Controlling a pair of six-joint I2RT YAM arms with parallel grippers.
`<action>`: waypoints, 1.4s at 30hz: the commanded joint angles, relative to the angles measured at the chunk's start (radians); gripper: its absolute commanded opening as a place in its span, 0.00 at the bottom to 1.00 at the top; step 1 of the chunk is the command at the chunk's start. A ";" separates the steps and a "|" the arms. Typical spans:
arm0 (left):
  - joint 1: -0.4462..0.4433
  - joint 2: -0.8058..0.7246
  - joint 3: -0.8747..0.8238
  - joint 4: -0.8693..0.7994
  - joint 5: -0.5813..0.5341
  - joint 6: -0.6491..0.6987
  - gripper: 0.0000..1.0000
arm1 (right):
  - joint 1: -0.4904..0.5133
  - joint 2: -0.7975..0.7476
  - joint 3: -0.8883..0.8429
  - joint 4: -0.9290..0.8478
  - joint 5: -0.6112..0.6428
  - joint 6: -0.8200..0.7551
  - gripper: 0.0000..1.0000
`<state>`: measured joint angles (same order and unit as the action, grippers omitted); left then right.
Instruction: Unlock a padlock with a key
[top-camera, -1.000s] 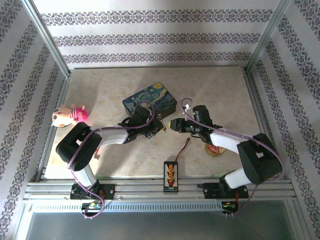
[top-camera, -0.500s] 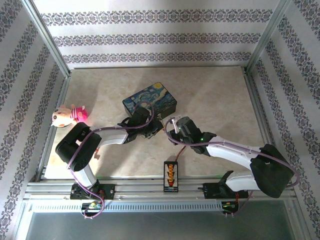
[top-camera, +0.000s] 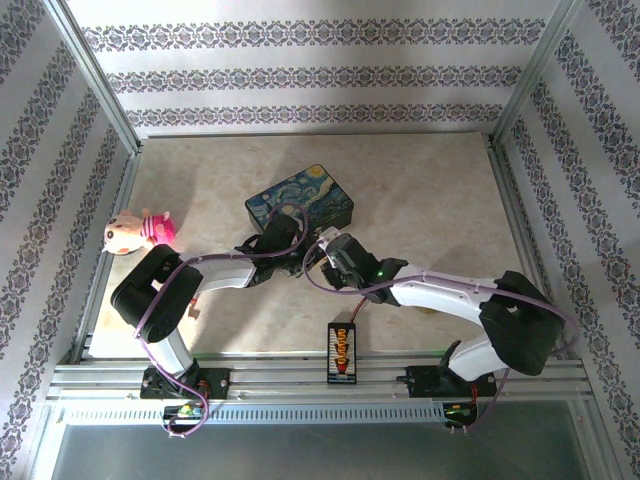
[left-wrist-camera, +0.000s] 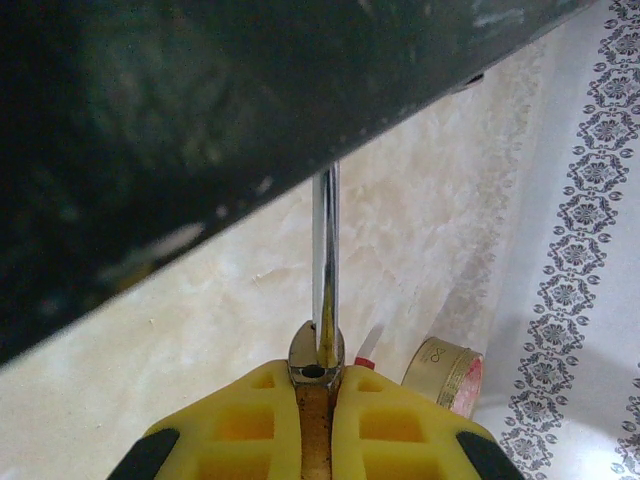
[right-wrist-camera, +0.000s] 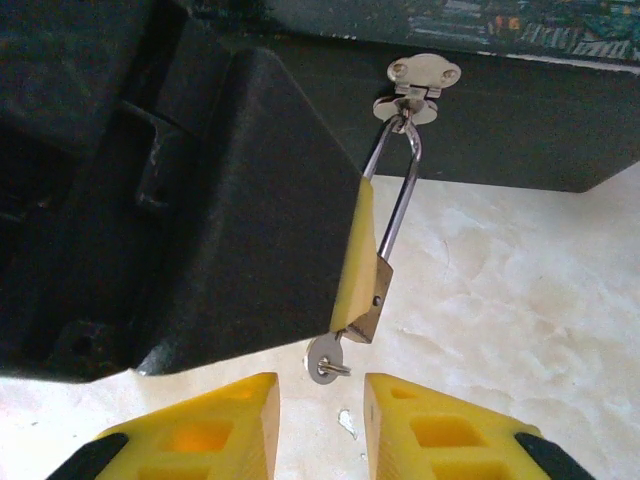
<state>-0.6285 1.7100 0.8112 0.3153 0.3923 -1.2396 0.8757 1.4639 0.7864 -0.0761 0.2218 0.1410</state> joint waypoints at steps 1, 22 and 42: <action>0.009 0.003 -0.011 -0.096 0.059 -0.034 0.00 | 0.017 0.033 0.050 -0.035 0.042 -0.042 0.28; 0.008 0.011 0.000 -0.099 0.065 -0.027 0.00 | 0.049 0.166 0.140 -0.088 0.126 -0.066 0.25; 0.012 0.011 -0.001 -0.093 0.081 -0.044 0.00 | 0.061 0.150 0.017 0.079 0.137 -0.074 0.20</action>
<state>-0.6186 1.7100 0.8120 0.3058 0.4000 -1.2198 0.9211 1.6089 0.8440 -0.0273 0.3634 0.0975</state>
